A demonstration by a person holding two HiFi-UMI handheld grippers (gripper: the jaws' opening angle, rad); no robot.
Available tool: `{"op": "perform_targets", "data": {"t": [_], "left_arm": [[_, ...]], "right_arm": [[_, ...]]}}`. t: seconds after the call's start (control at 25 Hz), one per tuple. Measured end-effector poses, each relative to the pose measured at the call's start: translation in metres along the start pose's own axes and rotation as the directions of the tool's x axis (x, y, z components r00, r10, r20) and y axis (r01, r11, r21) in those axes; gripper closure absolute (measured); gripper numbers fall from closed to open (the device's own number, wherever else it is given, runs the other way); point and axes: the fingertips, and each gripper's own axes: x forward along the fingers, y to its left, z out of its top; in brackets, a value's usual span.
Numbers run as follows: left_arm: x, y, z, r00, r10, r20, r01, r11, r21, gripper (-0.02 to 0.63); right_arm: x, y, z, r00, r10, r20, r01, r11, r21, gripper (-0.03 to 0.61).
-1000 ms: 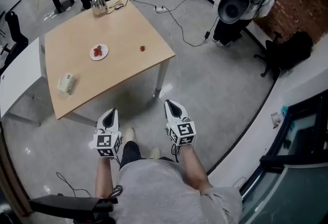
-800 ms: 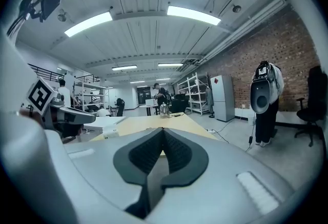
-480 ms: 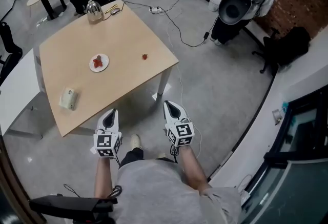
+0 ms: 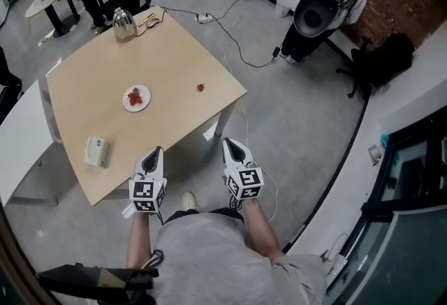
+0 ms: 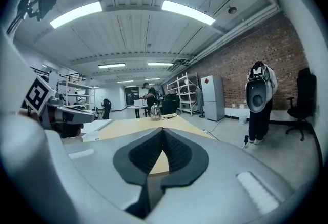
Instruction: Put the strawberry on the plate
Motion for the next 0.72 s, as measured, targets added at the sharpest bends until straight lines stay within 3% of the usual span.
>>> {"op": "perform_targets", "data": {"t": [0.32,0.72], "left_arm": [[0.017,0.025,0.001,0.998,-0.059,0.006,0.059,0.998,-0.004,0.594],[0.041,0.047,-0.012,0.999,-0.042,-0.013,0.041,0.999,-0.034,0.594]], "right_arm": [[0.018,0.005,0.004,0.998,-0.058,-0.003,0.058,0.998,0.005,0.572],[0.056,-0.008,0.002,0.998,-0.051,-0.026,0.051,0.999,-0.009,0.572]]}}
